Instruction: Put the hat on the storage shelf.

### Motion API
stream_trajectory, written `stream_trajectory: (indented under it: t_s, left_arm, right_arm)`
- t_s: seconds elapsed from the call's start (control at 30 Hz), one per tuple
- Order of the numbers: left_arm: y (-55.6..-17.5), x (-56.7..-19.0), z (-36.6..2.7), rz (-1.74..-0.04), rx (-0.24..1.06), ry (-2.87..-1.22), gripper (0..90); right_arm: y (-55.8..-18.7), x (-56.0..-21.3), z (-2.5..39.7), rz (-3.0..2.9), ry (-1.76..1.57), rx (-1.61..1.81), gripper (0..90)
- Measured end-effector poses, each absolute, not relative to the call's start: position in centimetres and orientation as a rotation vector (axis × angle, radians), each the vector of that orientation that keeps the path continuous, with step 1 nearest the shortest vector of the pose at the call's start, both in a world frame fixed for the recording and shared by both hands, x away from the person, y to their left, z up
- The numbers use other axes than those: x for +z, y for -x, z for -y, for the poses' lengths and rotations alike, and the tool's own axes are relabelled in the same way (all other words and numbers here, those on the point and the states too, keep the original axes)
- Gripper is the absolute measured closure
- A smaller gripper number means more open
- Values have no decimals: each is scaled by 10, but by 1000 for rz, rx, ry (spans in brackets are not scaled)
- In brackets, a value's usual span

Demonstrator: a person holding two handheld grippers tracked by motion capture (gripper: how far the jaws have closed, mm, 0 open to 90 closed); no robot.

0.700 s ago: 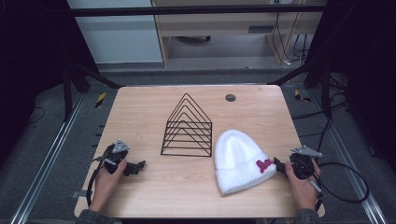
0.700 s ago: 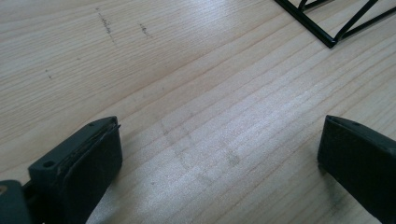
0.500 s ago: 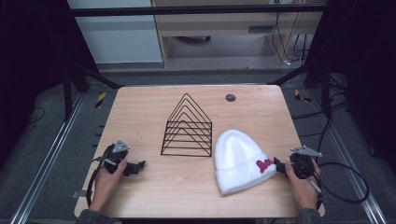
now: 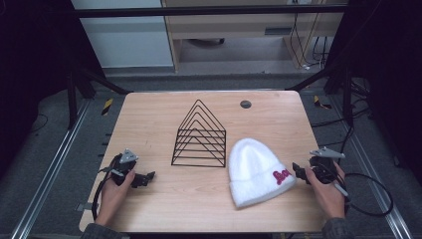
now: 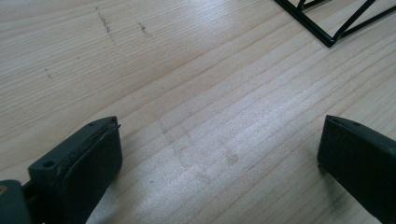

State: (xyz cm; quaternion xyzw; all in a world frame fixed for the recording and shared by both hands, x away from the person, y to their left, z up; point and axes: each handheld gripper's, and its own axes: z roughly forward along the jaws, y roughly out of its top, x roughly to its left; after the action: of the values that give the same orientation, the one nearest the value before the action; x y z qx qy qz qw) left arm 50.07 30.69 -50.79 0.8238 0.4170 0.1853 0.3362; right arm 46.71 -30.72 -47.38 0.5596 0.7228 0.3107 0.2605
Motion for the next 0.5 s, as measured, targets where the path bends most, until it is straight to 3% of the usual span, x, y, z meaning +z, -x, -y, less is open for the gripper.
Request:
stream_trajectory:
  t_s: [0.17,0.5]
  left_arm:
    - [-501,-508,-307,-1088,483,-2148,0]
    - [-501,-508,-307,-1087,484,-2148,0]
  right_arm:
    - [-485,-438,277,-2074,-1417,856,253]
    - [-516,-421,217,-2276,-1281,842,350]
